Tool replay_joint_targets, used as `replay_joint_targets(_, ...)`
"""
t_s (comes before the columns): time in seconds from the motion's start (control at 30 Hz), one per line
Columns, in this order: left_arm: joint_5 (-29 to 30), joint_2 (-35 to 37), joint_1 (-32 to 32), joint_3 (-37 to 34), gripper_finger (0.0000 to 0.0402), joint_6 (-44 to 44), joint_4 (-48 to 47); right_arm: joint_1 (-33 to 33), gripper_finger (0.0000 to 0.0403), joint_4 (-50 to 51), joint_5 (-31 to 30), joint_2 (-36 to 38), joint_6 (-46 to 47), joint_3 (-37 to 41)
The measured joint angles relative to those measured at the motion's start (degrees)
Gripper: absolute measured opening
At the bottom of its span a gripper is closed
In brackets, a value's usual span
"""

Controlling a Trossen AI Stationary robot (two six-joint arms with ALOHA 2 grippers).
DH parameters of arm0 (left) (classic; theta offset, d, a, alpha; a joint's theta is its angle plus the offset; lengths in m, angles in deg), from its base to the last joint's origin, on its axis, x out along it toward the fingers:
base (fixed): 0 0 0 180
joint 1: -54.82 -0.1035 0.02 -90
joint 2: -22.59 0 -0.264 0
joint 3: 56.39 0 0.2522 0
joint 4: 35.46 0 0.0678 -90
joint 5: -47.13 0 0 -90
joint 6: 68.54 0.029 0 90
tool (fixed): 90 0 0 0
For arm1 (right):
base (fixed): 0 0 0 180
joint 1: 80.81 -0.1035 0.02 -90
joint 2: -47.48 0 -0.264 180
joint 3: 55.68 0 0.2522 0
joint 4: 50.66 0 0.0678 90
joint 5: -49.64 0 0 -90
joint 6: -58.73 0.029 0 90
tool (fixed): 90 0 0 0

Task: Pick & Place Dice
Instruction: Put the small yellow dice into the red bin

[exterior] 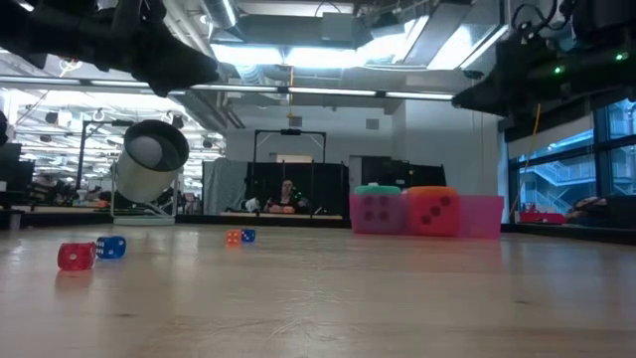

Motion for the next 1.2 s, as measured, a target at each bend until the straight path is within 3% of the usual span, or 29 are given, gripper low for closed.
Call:
replay_joint_targets(0.1,-0.76,-0.44,-0.23,0.0,0.0171,-0.15,0.02,2.09,0.0051,2.76,-3.62,0.29,0.57,-0.42)
replay_joint_targets(0.27,-0.83,-1.98,-0.21,0.0,0.0171,-0.22,0.09,5.69,0.0051,16.19,-8.62,-1.87,1.28,-6.79)
replay_joint_targets(0.4,-0.75,-3.56,-0.21,0.0,0.017,-0.64,1.18,9.35,0.0051,23.1,-8.64,-3.92,1.83,-11.54)
replay_joint_targets(0.6,-0.72,-6.11,-0.19,0.0,0.0169,-0.77,3.66,16.07,0.0051,33.48,-0.46,-8.53,4.52,-17.31)
replay_joint_targets(0.93,-0.26,-6.96,-0.23,0.0,0.0169,0.31,5.14,23.5,0.0051,37.6,12.4,-21.9,2.19,-23.97)
replay_joint_targets(1.2,-0.24,-6.96,-0.23,0.0,0.0169,0.02,4.8,26.59,0.0051,44.53,13.88,-32.14,-1.33,-30.88)
